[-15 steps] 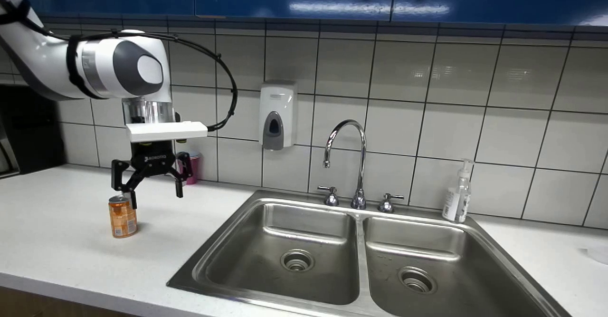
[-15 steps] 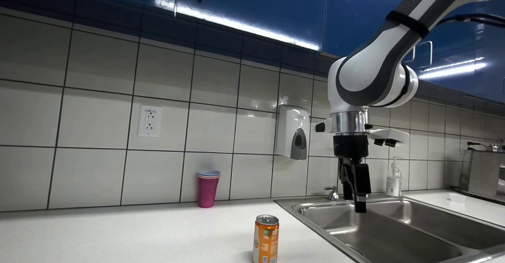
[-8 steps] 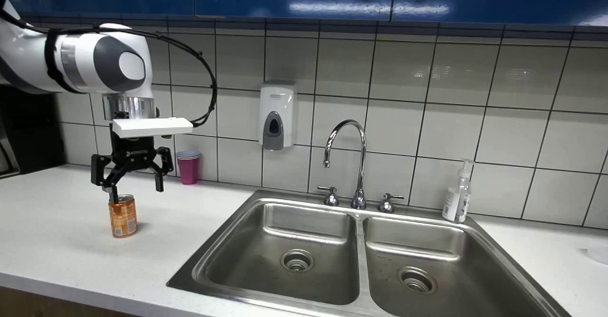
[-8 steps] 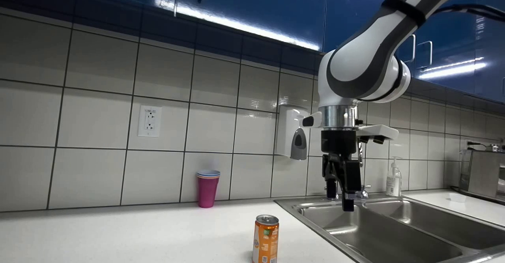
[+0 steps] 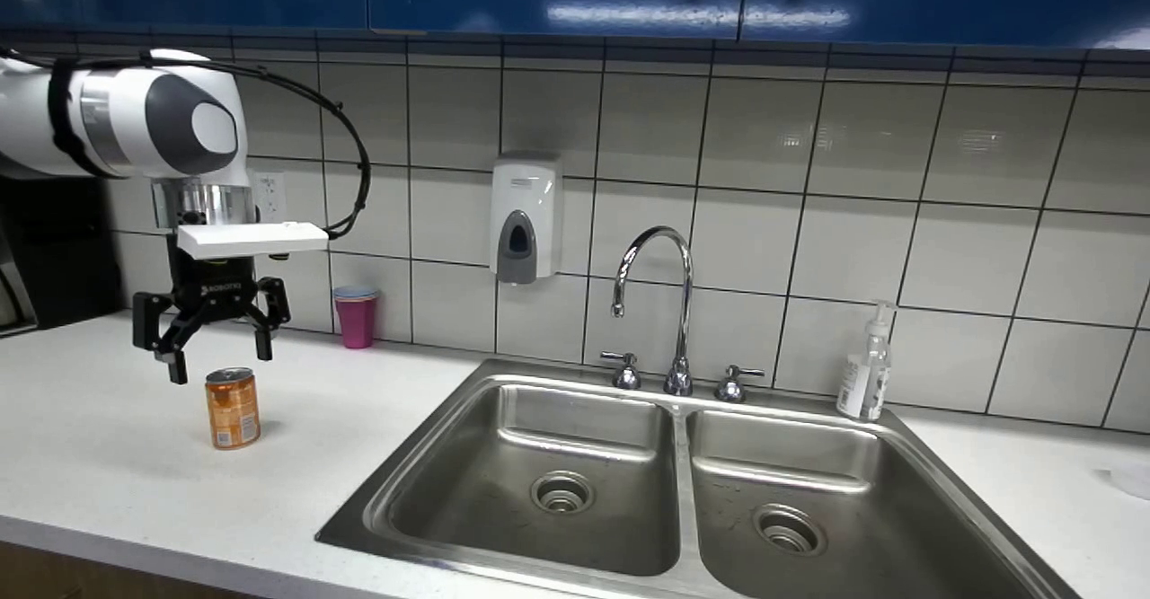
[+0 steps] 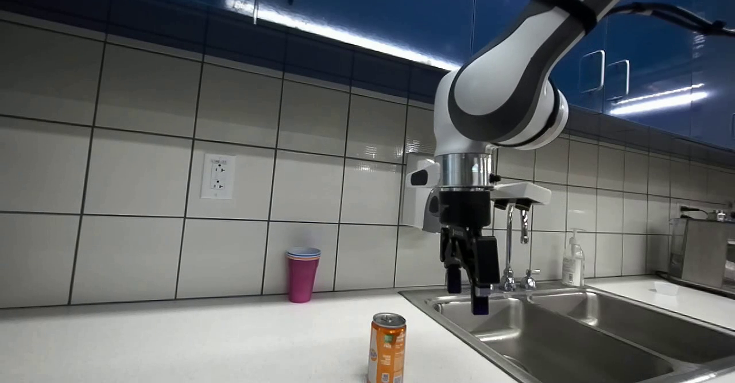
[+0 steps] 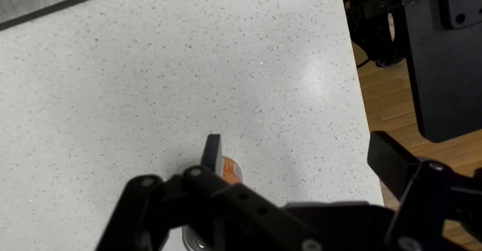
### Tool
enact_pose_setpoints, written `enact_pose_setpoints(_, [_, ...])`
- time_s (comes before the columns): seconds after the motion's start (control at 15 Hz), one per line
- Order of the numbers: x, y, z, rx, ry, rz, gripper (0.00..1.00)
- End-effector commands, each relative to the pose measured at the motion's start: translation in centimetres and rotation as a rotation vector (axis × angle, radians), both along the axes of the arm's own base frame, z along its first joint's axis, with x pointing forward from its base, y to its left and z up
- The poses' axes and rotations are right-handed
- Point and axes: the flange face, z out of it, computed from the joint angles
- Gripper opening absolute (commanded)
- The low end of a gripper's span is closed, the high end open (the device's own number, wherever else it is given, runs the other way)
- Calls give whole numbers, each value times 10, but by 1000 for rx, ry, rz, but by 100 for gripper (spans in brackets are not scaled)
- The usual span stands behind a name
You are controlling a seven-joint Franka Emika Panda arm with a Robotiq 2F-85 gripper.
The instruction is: Put the can in the left sink
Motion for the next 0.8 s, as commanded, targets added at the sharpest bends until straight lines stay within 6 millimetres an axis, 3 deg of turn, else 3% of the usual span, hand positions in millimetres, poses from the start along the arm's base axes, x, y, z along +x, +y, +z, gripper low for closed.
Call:
enact_pose_setpoints(0.0, [14,21,-9,-20,36,-3,100])
enact_pose_setpoints(0.73, [46,53,-40,-44,41,-60,100])
